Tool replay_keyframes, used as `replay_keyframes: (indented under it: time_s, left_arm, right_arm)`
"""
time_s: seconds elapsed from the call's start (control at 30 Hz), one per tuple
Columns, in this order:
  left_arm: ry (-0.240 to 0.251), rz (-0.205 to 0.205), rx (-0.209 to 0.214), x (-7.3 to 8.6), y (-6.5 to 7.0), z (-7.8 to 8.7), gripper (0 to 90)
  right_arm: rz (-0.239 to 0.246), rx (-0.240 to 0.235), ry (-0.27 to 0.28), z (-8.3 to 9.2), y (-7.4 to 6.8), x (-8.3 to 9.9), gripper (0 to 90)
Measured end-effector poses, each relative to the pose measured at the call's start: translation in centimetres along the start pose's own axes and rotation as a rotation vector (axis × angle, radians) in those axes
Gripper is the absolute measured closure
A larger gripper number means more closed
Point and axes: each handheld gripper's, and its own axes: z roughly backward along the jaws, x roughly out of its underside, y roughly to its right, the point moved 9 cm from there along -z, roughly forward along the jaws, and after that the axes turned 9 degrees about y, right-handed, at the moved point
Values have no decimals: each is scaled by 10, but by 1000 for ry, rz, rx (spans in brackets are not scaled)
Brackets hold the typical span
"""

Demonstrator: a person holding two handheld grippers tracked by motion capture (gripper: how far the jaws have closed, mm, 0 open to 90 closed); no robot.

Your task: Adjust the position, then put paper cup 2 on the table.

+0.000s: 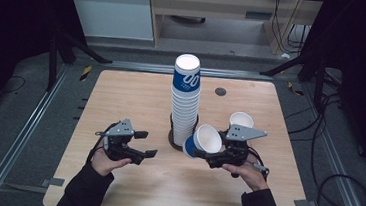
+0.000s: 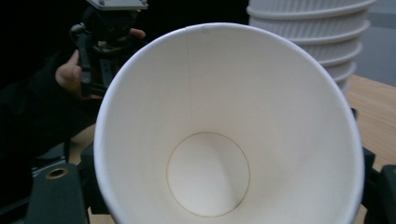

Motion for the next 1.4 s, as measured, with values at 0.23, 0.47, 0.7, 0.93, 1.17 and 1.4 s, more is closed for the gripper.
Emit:
replay_keyframes:
  time_s: [0.23, 0.47, 0.7, 0.93, 1.17, 1.4]
  left_arm:
    - [14, 24, -49, -1, -10, 5, 203]
    - [2, 50, -85, 3, -20, 7, 204]
    - [-1, 74, -135, 6, -33, 11, 201]
    - [6, 87, -161, 6, -40, 16, 202]
    - [5, 91, -170, 7, -42, 19, 200]
    - [11, 99, -179, 7, -44, 21, 201]
  right_arm:
    - [0, 121, -16, 17, 19, -3, 197]
    - [7, 225, -45, 30, 35, -4, 195]
    - [17, 346, -73, 52, 53, -7, 194]
    - [14, 463, -114, 73, 73, -4, 194]
    - [15, 516, -135, 87, 79, -1, 192]
    - [-8, 571, -195, 96, 85, 12, 191]
